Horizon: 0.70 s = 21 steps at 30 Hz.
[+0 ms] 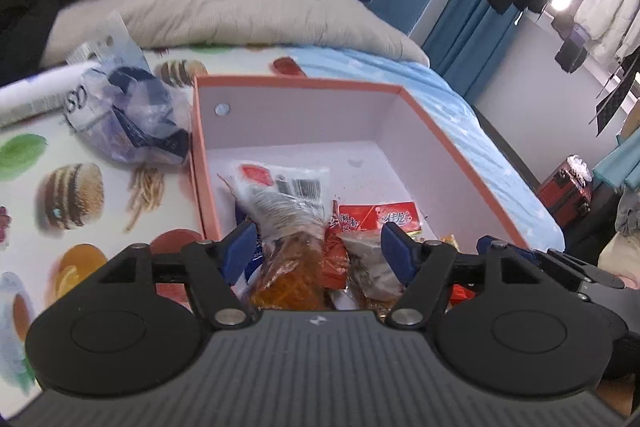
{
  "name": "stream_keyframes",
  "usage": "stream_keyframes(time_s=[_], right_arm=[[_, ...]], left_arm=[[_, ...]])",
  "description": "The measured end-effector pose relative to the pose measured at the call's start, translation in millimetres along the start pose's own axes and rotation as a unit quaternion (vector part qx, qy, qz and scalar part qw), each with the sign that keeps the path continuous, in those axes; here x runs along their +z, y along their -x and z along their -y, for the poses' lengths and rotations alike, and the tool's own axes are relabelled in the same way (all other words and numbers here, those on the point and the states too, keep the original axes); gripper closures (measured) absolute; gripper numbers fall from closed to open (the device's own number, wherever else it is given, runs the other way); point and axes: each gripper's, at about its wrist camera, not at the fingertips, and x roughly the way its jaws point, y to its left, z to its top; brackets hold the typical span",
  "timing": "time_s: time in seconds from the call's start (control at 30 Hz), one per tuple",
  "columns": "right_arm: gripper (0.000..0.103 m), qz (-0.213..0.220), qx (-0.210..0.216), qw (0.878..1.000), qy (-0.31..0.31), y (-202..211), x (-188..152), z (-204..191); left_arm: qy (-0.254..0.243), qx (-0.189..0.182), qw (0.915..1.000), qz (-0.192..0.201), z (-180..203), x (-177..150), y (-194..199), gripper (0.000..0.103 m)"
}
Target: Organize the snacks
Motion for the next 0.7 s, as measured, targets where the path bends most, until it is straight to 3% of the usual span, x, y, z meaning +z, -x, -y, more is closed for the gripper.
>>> stream_keyframes(time_s=[0.37,0.7], right_arm=[[0.036,0.062,0.008,0.998,0.010,86.3,4.2,-19.8],[0.036,0.111,0.004,0.994,0.001,151.5,4.6,-32.0]], left_arm=[[-0.012,-0.018,0.9969,0.075,24.6,-6.6,109.6,0.030],[-0.030,-0.019,0.9932,0.110,52.4,-32.2,184.2,0.030]])
